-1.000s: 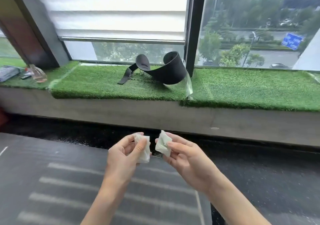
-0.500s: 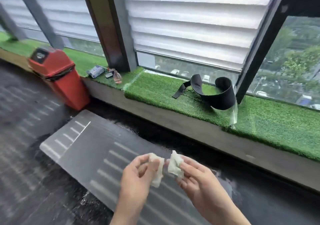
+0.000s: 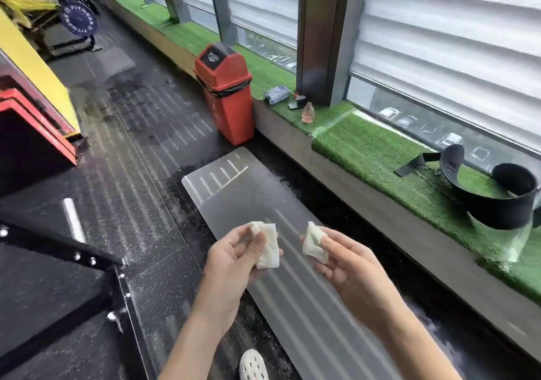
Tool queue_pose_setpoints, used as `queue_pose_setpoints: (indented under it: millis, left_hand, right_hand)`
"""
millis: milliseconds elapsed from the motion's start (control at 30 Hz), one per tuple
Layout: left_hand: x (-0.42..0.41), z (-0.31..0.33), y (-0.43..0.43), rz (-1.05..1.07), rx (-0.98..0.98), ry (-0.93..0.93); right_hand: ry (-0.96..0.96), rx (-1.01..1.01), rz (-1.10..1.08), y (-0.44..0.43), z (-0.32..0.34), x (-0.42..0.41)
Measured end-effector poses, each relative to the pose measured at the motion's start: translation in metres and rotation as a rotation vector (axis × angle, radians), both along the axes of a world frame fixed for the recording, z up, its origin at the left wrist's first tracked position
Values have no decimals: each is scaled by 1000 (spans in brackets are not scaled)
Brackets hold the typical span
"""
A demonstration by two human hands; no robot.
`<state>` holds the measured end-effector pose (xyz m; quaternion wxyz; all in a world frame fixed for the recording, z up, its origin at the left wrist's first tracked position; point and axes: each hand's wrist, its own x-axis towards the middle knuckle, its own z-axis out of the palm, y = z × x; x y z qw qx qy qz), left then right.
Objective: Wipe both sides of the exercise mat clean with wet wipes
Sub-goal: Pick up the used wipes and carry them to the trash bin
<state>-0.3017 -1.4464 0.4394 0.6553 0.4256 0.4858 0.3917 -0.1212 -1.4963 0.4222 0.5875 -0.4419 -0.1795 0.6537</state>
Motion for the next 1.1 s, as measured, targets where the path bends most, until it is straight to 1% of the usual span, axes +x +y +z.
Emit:
queue_pose_setpoints:
  millis: [100, 167, 233, 333, 467, 633, 733, 900, 1000, 1100]
  left_hand:
    - [-30, -11, 37, 16, -45, -75]
    - [-53, -20, 67, 46, -89, -103]
    - [-71, -28, 89, 83, -133, -115]
    - [-113, -30, 145, 177, -171, -113]
    - [-160, -18, 207, 278, -117, -81]
    - [-213, -3, 287, 384, -71, -75]
    - [-241, -3, 342, 451, -69, -56]
    - [-294, -1, 450, 575, -67, 9]
    - [-322, 7, 525, 578, -38, 24]
    - [-345, 20, 589, 554, 6, 12]
  right_hand:
    - [-7, 17, 73, 47, -1, -27]
    - [-10, -7, 95, 83, -5, -50]
    - [-5, -20, 103, 113, -6, -71]
    - [0, -24, 140, 178, -5, -111]
    - [-2, -40, 204, 251, 0, -158]
    - [16, -14, 356, 349, 15, -216]
    - [19, 18, 410, 416, 21, -249]
    - [67, 45, 483, 545, 11, -308]
    - [34, 54, 518, 625, 11, -338]
    - [56, 59, 537, 689, 15, -361]
